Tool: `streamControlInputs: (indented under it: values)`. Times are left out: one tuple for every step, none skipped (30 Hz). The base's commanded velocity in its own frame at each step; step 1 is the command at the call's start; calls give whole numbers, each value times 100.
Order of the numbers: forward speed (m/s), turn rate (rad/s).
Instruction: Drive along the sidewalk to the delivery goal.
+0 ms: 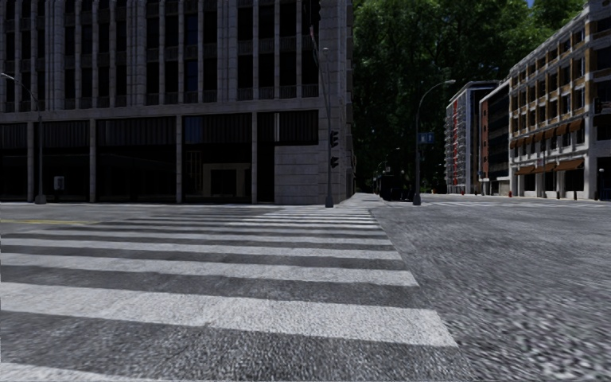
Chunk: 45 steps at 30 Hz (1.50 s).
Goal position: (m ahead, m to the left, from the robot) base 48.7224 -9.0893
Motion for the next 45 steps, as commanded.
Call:
streamControlInputs:
  values:
    - [149, 0]
    - [149, 0]
    - [149, 0]
    - [149, 0]
    - [149, 0]
    - [149, 0]
    - [149, 0]
    - [166, 0]
    - [200, 0]
    - [200, 0]
    - [200, 0]
    - [200, 0]
    - [200, 0]
    - [200, 0]
    - [200, 0]
    - [200, 0]
    - [200, 0]
    - [200, 0]
    - [200, 0]
    - [200, 0]
    - [200, 0]
    - [200, 0]
    - [200, 0]
    - [200, 0]
    - [200, 0]
    - [200, 0]
    - [200, 0]
    - [200, 0]
    - [200, 0]
    - [200, -8]
    - [200, -16]
    - [200, -23]
    - [200, -29]
    - [200, -29]
    - [200, -33]
    - [200, -38]
    - [200, -39]
    - [200, -39]
    - [200, -40]
    - [200, -40]
    - [200, -40]
    - [200, -40]
    - [200, -40]
    - [200, -40]
    - [200, -40]
